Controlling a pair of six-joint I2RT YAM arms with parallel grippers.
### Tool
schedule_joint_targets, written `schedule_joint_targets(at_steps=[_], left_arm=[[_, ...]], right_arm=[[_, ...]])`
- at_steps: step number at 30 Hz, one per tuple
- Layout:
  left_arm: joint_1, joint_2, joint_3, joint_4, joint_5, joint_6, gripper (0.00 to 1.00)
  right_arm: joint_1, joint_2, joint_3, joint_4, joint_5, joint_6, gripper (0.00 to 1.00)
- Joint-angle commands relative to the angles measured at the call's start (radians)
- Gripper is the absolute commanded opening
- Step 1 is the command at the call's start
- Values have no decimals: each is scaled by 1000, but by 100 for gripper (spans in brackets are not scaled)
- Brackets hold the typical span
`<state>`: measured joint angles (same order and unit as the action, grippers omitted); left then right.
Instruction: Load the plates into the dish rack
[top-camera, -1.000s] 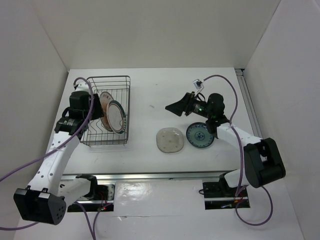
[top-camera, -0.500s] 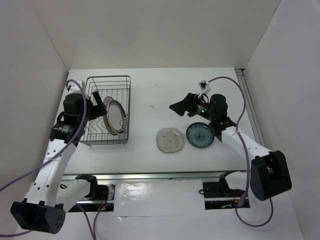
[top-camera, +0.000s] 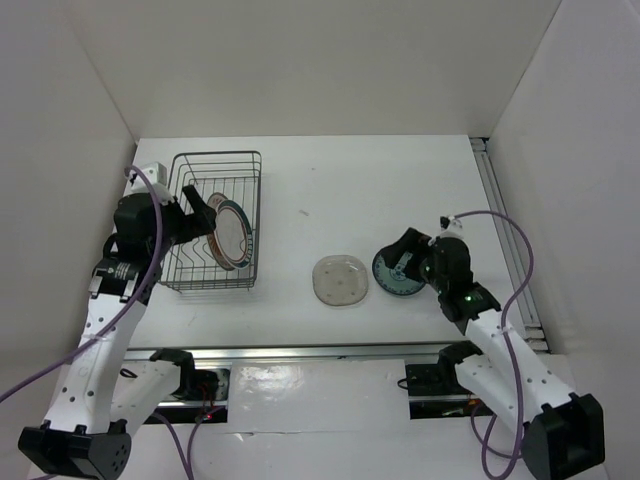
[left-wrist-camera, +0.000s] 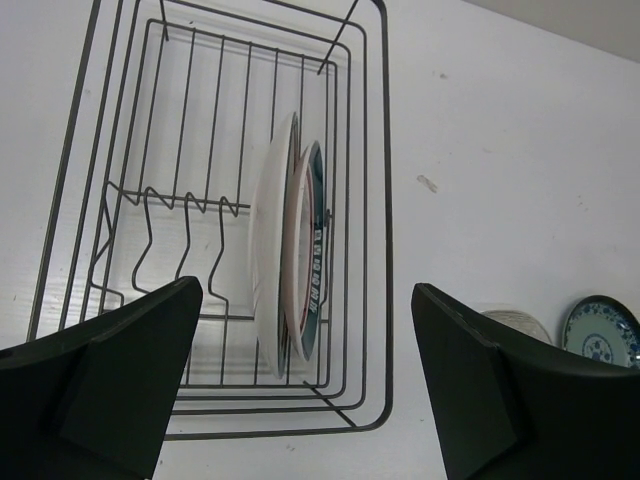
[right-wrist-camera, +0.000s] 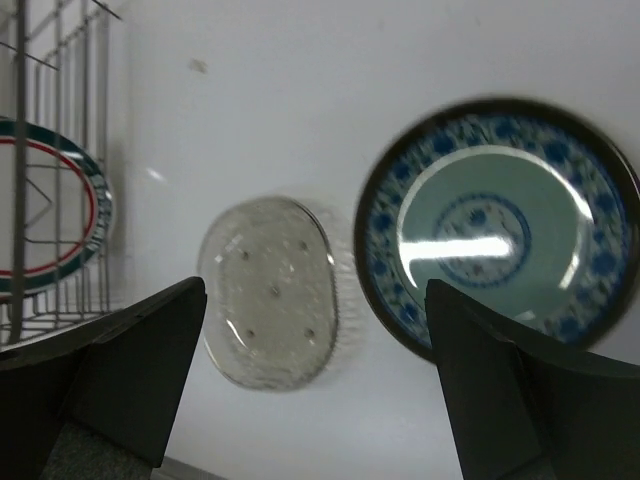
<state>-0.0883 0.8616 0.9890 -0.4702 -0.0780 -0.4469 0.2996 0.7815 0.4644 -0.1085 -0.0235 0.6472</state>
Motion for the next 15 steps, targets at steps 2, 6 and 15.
schedule_joint_targets(at_steps=[2, 6, 15], left_arm=[[5, -24, 34, 38, 47, 16, 100], [15, -15, 34, 38, 67, 16, 100], [24, -15, 43, 38, 99, 16, 100]], right_arm=[[10, -146, -79, -167, 40, 84, 97], [10, -316, -70, -406, 278, 182, 95], [19, -226, -176, -355, 249, 362, 93]])
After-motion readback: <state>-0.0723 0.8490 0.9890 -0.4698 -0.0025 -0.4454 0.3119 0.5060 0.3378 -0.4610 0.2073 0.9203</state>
